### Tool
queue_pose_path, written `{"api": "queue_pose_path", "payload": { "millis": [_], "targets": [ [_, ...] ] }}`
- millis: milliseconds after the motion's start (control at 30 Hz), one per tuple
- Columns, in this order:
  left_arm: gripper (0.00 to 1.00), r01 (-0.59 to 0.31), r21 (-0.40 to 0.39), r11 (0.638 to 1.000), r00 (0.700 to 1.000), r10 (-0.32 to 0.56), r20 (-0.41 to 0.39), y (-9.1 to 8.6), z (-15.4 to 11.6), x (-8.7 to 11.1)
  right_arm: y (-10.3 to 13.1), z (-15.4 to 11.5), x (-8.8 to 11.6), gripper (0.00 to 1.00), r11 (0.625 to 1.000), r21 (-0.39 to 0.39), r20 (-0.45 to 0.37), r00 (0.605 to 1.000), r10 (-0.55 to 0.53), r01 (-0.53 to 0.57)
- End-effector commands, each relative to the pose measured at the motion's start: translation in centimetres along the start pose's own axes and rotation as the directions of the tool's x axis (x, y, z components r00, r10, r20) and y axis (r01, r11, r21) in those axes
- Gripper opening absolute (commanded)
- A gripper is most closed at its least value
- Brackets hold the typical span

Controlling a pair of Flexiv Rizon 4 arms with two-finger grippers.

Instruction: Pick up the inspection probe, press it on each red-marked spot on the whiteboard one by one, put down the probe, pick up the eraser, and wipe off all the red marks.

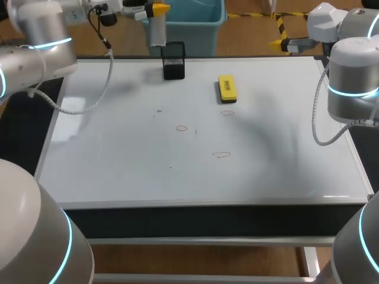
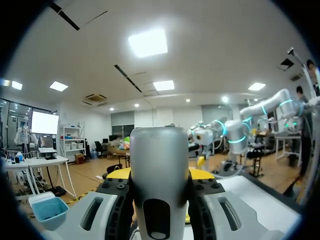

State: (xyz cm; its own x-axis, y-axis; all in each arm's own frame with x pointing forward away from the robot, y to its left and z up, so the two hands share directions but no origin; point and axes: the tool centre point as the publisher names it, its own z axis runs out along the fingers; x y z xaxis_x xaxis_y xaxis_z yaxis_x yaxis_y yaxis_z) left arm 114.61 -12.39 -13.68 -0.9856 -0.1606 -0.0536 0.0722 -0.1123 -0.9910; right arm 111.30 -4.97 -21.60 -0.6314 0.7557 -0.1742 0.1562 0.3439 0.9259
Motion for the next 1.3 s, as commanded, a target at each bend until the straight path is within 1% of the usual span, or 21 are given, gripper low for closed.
{"api": "queue_pose_path", "payload": {
  "millis": [33,133,367,733,1000,1133,1200,1300],
  "targets": [
    [0.0,-0.001,0.003,1.0,0.999,0.001,0.042,0.2,-1.2,2.0,0.0,0.0,0.0,1.0,1.0,0.001,-0.001,1.0,0.0,0.0],
    [0.0,-0.01,0.012,1.0,0.999,0.009,0.045,0.7,-1.9,3.0,0.0,0.0,0.0,1.0,1.0,0.001,-0.001,1.0,0.0,0.0],
    [0.0,-0.008,0.0,1.0,0.997,0.008,0.075,2.1,-3.6,4.6,0.0,0.0,0.0,1.0,1.0,0.001,-0.001,1.0,0.0,0.0],
    [0.0,-0.001,-0.01,1.0,0.995,0.002,0.102,4.3,-5.9,5.8,0.0,0.0,0.0,1.0,1.0,0.001,-0.001,1.0,0.0,0.0],
    [0.0,0.021,-0.027,0.999,0.995,-0.018,0.101,6.5,-7.1,5.6,0.0,0.0,0.0,1.0,1.0,0.001,-0.001,1.0,0.0,0.0],
    [0.0,0.034,-0.034,0.999,0.994,-0.031,0.102,6.9,-7.2,5.3,0.0,0.0,0.0,1.0,1.0,0.001,-0.001,1.0,0.0,0.0],
    [0.0,0.053,-0.051,0.997,0.993,-0.047,0.11,7.2,-7.3,5.0,0.0,0.0,0.0,1.0,1.0,0.001,-0.001,1.0,0.0,0.0],
    [0.0,0.053,-0.051,0.997,0.993,-0.047,0.11,7.2,-7.3,5.0,0.0,0.0,0.0,1.0,1.0,0.001,-0.001,1.0,0.0,0.0]
  ]
}}
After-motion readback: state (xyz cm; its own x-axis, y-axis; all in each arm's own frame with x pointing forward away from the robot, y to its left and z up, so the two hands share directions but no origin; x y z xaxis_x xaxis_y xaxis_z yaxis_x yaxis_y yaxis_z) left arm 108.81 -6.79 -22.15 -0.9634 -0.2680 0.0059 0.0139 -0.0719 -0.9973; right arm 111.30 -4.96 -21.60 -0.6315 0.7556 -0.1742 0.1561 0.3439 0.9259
